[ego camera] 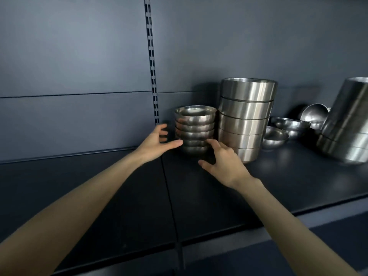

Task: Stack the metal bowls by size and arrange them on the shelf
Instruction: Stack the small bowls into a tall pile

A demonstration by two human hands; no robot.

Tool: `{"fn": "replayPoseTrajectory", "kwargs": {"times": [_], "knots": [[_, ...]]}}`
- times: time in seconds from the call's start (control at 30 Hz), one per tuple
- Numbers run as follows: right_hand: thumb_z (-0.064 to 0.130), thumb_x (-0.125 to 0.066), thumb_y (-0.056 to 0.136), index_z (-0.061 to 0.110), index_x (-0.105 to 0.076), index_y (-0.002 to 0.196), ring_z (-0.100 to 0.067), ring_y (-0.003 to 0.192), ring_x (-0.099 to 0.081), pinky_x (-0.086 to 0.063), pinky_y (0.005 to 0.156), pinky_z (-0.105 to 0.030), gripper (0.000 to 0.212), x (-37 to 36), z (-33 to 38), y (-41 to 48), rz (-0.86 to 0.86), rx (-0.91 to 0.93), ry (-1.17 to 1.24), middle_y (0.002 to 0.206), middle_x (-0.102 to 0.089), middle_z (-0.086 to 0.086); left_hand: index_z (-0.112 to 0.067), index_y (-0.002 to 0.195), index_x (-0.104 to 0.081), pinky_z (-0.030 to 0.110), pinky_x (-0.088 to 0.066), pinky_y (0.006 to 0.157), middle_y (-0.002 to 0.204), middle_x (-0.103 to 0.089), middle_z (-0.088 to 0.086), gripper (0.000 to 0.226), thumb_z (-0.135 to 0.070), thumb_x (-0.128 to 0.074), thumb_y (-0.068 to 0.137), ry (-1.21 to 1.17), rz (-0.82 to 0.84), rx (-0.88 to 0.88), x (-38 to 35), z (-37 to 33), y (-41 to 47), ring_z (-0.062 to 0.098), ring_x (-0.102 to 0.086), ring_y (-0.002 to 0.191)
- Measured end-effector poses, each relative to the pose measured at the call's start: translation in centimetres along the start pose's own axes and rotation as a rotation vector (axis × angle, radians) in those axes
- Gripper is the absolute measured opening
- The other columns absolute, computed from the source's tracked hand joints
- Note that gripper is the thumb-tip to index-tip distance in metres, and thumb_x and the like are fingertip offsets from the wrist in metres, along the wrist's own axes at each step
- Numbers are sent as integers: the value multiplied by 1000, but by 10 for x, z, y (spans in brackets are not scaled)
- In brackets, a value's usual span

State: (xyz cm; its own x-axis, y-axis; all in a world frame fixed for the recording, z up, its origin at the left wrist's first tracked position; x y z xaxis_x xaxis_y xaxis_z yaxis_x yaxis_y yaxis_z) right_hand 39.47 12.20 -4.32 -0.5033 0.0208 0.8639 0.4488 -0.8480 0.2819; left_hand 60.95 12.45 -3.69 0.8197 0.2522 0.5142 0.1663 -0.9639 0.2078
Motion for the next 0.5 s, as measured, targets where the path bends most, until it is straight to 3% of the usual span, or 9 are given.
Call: {"fn": "replayPoseTrajectory", "kwargs": {"times": [0.13, 0.23, 0.5], "knots": [[39, -63, 90, 15, -26, 147, -31, 124, -51, -44, 102, -43, 72, -11, 6, 3, -55, -113, 72, 138, -51, -11, -21, 149, -22, 38, -41, 107, 145, -39, 2, 99, -46, -76, 69, -117, 116, 30, 2, 11, 21, 16, -47, 126], [41, -64, 89, 13, -20, 150, -31, 126, -49, -41, 105, -42, 80, -19, 9, 6, -84, -194, 135, 139, -50, -14, -22, 148, -24, 35, -44, 102, 143, -42, -1, 109, -53, -79, 59, -187, 196, 30, 3, 19, 32, 13, -52, 120], [43, -69, 84, 9, -24, 148, -29, 123, -52, -45, 102, -36, 86, -31, 13, 19, -149, -323, 275, 130, -58, -14, -23, 143, -35, 34, -43, 103, 130, -53, -8, 89, -40, -75, 65, -345, 321, -17, -3, 24, 50, 7, -54, 116]]}}
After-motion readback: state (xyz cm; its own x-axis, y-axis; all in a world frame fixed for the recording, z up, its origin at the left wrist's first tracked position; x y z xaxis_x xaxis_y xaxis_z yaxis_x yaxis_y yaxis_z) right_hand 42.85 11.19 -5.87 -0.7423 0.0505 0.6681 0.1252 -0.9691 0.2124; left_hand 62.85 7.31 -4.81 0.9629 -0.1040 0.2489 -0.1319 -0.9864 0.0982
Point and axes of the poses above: each hand's wrist, its own y-axis towards the middle knuckle, its own x-axis out of the back of the hand, z = x × y, the point moved 2 cm from there along y, towards the middle knuckle
